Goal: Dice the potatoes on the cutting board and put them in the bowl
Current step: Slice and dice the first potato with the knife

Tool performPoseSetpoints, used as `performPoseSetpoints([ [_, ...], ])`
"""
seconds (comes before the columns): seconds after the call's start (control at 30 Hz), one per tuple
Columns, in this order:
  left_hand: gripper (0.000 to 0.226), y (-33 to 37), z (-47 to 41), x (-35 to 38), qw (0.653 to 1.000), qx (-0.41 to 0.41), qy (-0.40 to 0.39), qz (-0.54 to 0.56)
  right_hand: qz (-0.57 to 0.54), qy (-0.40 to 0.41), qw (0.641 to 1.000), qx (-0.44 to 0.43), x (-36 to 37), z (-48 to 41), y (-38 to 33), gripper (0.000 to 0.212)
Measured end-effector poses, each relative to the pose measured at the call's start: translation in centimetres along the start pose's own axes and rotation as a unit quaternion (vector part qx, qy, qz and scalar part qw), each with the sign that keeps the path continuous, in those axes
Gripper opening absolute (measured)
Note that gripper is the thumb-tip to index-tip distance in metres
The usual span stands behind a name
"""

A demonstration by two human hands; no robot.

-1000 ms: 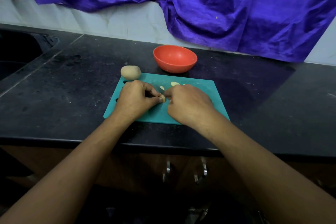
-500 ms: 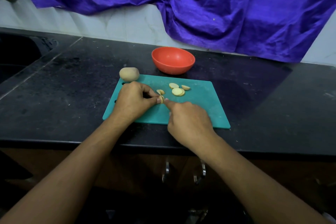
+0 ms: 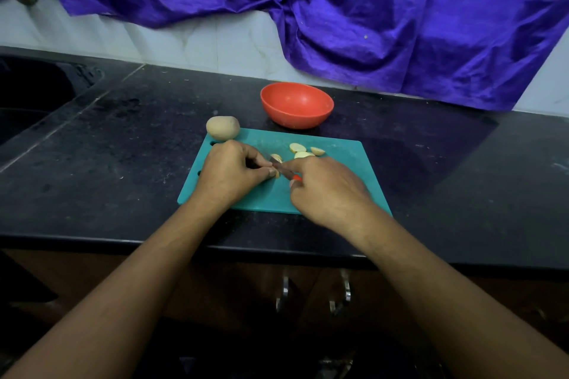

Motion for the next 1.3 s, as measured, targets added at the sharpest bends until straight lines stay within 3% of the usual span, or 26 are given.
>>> performPoseSetpoints([
  [0.37,0.014,0.1,0.0,0.0,1.0,0.023,-0.005,-0.006,0.093,0.026,0.995,-0.025,1.0,-0.4,-2.4,0.042],
  [0.53,0.009,0.1,0.0,0.1,1.0,0.023,-0.004,-0.012,0.122,0.053,0.99,-0.047,1.8,0.1,-2.5,0.057],
  [0.67,0.018,0.0,0.0,0.0,1.0,0.018,-0.003,-0.005,0.121,0.033,0.991,-0.052,2.5,0.9,-2.0,0.064],
  [0.9,0.008,0.0,-0.1,0.0,1.0,0.008,-0.008,-0.007,0.091,0.034,0.994,-0.05,2.0,2.0,-0.9,0.062],
  [1.1,0.006,-0.3,-0.1,0.1,1.0,0.002,-0.002,-0.012,-0.03,0.015,0.999,0.009,-0.1,2.0,1.5,0.046],
  [1.3,0.006,-0.1,0.0,0.0,1.0,0.005,-0.005,-0.016,-0.013,0.044,0.999,0.0,-0.8,1.9,0.7,0.046],
])
Point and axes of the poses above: each hand's wrist, its own z-axis away from the middle knuckle, its own x-axis out of the palm, y = z × x, the point moved 6 cm from there along -z, towards the middle knuckle, and after that the axes turned 12 degrees about y, right-handed, at the moved point
